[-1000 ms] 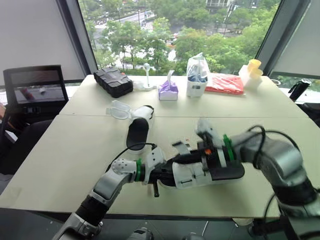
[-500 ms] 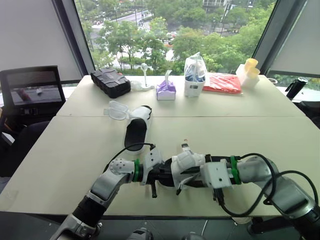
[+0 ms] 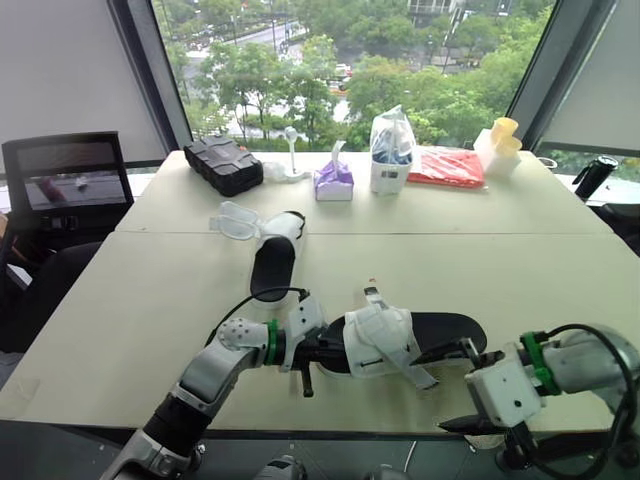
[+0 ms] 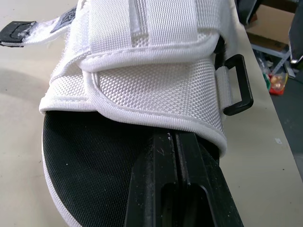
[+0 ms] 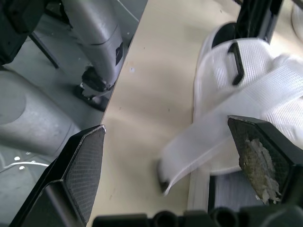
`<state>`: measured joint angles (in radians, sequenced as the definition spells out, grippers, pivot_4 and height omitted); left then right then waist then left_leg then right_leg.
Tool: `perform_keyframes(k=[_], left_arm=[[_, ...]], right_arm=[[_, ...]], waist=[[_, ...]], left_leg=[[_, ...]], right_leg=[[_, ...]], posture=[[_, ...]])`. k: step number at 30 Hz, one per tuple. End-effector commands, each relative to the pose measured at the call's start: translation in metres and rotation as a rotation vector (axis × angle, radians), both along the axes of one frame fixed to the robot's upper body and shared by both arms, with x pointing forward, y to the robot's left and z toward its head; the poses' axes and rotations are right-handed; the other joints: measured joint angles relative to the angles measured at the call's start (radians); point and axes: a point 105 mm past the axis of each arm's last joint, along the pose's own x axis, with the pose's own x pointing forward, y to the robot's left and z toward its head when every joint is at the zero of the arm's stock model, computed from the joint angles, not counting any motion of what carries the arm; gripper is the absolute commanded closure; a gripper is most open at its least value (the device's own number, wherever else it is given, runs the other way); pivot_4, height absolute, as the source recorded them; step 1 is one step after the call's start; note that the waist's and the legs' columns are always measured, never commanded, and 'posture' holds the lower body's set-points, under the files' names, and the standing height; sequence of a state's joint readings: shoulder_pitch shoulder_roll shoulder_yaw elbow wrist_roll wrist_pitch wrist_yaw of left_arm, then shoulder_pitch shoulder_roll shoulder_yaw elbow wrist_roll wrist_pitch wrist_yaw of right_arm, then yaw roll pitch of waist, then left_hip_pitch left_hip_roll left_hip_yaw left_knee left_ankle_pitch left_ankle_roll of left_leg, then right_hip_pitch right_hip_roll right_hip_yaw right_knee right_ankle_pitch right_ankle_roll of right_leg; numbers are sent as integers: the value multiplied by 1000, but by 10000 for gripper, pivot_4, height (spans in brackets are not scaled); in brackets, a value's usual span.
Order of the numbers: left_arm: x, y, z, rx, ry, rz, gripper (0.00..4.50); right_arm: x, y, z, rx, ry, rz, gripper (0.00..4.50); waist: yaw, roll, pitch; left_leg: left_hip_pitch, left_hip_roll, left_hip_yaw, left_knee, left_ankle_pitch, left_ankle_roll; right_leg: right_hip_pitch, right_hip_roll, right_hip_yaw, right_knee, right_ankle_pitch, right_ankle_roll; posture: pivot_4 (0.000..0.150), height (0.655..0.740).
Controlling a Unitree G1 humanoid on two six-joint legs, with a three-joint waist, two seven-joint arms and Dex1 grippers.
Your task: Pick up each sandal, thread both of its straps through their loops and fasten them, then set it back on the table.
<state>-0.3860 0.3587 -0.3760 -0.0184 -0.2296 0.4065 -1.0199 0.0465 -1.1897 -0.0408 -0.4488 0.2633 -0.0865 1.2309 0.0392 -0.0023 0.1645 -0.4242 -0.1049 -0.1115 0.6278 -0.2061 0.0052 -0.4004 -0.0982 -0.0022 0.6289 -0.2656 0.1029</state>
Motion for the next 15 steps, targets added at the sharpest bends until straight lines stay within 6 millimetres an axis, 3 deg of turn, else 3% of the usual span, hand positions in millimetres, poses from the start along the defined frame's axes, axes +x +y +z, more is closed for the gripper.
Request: perform_keyframes(k=[1, 4, 9, 15], left_arm=[[-6, 1, -20, 47, 73, 1, 45000], [-5, 0, -20, 44, 73, 1, 45000], [-4, -1, -20, 42, 71, 3, 45000], [-4, 0, -20, 47, 67, 1, 45000]], right_arm=[[0, -5, 20, 20, 61, -72, 701], [3, -16, 19, 0, 167, -195, 701], [-4, -22, 7, 44, 486, -409, 701], [-3, -7, 1, 152, 665, -463, 701]], waist=[[1, 0, 0], [2, 0, 0], [3, 0, 0], [1, 0, 0]], left_leg=[[0, 0, 0, 0, 0, 0], [-1, 0, 0, 0, 0, 0], [-2, -1, 0, 0, 0, 1], [-2, 0, 1, 0, -1, 1]], right_leg=[[0, 0, 0, 0, 0, 0], [0, 0, 0, -2, 0, 0], [0, -2, 0, -3, 0, 0], [1, -3, -1, -4, 0, 0]], posture=[[1500, 7400], [1500, 7400], [1500, 7400], [1500, 7400]])
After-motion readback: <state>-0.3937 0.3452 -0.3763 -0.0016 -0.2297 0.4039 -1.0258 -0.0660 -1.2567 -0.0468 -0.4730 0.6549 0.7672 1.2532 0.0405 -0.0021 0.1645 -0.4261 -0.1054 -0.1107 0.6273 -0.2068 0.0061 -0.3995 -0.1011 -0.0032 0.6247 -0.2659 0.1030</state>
